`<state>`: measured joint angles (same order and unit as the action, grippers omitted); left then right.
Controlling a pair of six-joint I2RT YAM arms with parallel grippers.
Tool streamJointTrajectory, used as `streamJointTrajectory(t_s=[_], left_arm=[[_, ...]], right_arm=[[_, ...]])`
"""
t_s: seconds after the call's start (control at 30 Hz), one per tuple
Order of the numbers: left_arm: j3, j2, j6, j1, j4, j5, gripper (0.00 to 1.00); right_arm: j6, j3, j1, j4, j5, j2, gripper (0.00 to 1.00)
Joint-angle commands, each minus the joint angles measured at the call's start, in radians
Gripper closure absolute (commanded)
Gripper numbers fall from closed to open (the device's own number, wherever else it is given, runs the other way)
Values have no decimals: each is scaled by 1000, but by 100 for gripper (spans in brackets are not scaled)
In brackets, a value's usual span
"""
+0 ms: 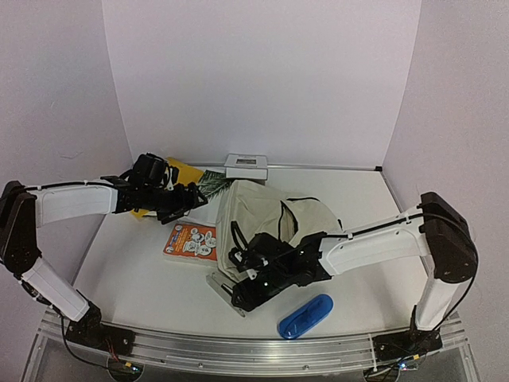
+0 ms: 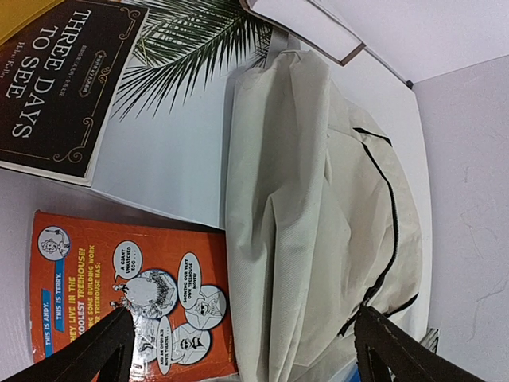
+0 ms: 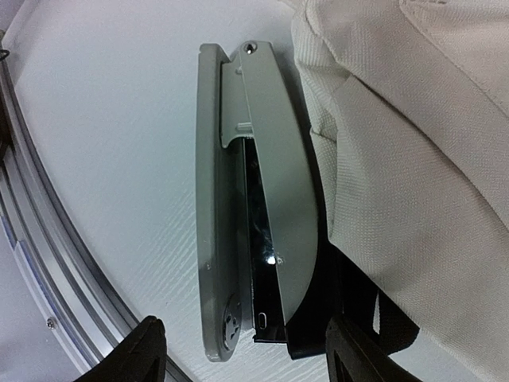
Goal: Pack the student bag
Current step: Pick up the stationery from the center of the board.
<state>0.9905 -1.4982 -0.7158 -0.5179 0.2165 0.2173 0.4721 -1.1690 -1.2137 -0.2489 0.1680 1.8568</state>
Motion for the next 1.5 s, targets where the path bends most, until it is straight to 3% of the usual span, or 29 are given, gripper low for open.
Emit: streamJointTrajectory(t_s=[0.0,0.4,0.73,0.93,1.17,1.47], left_arm=[[-4,15,1,2,-31,7,4],[-7,3,3,4,-37,13,4],[-5,-5,4,4,-40,17,3],[-15,-5,-1,4,-44,19,3],[-18,0,-3,4,-46,22,3],[-49,44,5,4,-58,24,3]], right_arm=[[2,-46,-16,-29,-47,32,32],[10,-93,-46,-90,-209,70,27],[0,-118,-68,-96,-214,109,29],[0,-143,-74,-96,-230,136,41],[3,-169,-76,-96,-238,187,47],[1,-179,-76,-70,-213,134,71]])
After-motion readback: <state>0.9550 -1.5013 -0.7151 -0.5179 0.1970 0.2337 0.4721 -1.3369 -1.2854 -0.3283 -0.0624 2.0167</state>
